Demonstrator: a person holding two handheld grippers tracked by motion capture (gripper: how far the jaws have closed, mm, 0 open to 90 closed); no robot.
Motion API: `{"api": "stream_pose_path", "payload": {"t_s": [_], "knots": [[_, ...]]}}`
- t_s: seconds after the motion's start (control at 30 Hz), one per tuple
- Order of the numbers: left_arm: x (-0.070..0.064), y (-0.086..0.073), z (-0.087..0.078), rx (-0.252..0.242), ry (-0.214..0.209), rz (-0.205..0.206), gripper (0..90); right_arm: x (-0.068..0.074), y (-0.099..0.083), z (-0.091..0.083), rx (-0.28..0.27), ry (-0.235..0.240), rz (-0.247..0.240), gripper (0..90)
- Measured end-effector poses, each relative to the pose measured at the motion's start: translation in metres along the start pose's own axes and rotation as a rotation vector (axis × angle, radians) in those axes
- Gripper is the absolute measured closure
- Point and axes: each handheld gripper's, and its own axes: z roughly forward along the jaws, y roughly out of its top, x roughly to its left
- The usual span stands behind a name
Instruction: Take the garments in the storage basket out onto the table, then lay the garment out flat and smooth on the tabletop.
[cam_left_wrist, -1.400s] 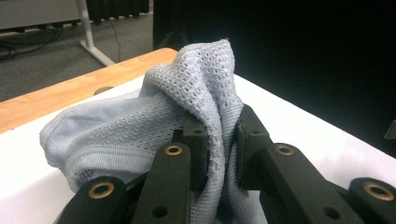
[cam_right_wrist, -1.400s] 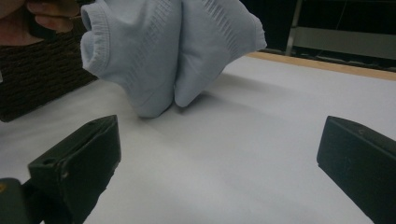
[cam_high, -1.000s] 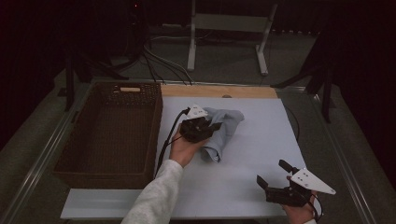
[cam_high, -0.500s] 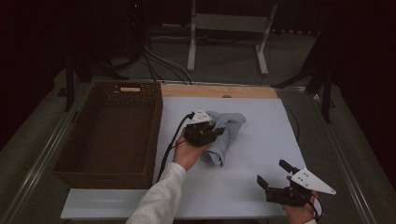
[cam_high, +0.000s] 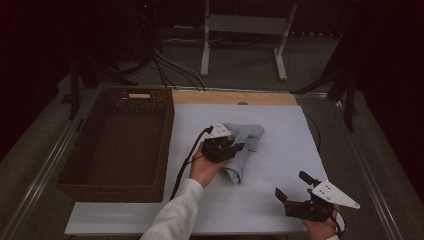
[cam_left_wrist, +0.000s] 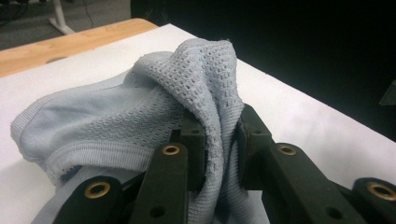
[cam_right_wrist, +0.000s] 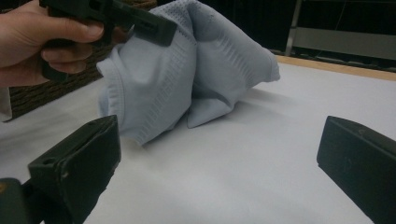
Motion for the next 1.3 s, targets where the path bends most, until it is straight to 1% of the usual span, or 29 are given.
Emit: {"api": "stream_pose_path", "payload": {"t_s": [0.27, 0.37, 0.4, 0.43, 0.47, 0.57, 0.63, 0.67, 0.73, 0.77, 0.8, 0.87, 1.0, 1.07, 1.23, 1.3], "knots": [[-0.003, -0.002, 0.003, 0.008, -0.012, 0.006, 74.5, 0.0, 0.0, 0.0, 0.0, 0.0, -0.003, 0.0], [-0.004, -0.002, 0.004, 0.007, -0.019, 0.005, 71.7, 0.0, 0.0, 0.0, -0.001, -0.001, 0.001, 0.0], [-0.005, -0.003, 0.004, 0.004, -0.018, 0.005, 68.0, 0.0, 0.0, 0.0, -0.001, -0.001, 0.001, 0.0], [-0.006, -0.003, 0.005, 0.002, -0.021, 0.005, 60.7, 0.0, 0.0, 0.0, 0.0, 0.0, -0.001, 0.0], [-0.007, -0.003, 0.006, 0.005, -0.014, 0.008, 49.0, 0.0, 0.0, 0.0, 0.0, 0.0, -0.003, 0.0], [-0.01, -0.003, 0.007, 0.007, 0.009, 0.018, 27.8, 0.001, 0.0, 0.0, 0.002, 0.001, -0.004, 0.0], [-0.01, -0.003, 0.007, 0.005, 0.021, 0.018, 18.4, 0.001, 0.0, 0.0, 0.0, 0.001, -0.003, 0.0], [-0.01, -0.003, 0.006, 0.002, 0.026, 0.02, 15.6, 0.0, 0.0, 0.0, 0.0, -0.001, -0.002, 0.0], [-0.009, -0.002, 0.005, -0.007, 0.036, 0.02, 14.5, 0.0, 0.0, 0.001, 0.002, -0.001, -0.002, 0.0], [-0.008, -0.002, 0.005, -0.005, 0.037, 0.022, 11.9, 0.0, 0.0, 0.001, 0.002, 0.0, -0.002, 0.0], [-0.007, -0.002, 0.004, -0.012, 0.034, 0.016, 8.2, 0.0, 0.0, 0.0, 0.001, -0.001, -0.002, 0.0], [-0.005, -0.001, 0.002, -0.024, 0.03, 0.007, 4.3, -0.001, -0.001, 0.0, 0.0, -0.004, 0.002, 0.0], [-0.003, 0.001, -0.002, -0.04, 0.03, 0.001, 0.7, 0.0, -0.001, 0.0, 0.002, -0.003, 0.001, 0.0], [-0.003, 0.001, -0.004, -0.045, 0.028, 0.002, 0.3, 0.0, 0.0, 0.0, 0.002, -0.002, -0.002, 0.0], [-0.002, 0.001, -0.007, -0.059, 0.046, 0.005, 0.1, 0.0, 0.0, 0.001, 0.002, -0.001, -0.004, 0.0], [-0.002, 0.001, -0.009, -0.06, 0.046, 0.009, 0.1, 0.0, 0.0, 0.001, 0.003, 0.0, -0.003, 0.0]]}}
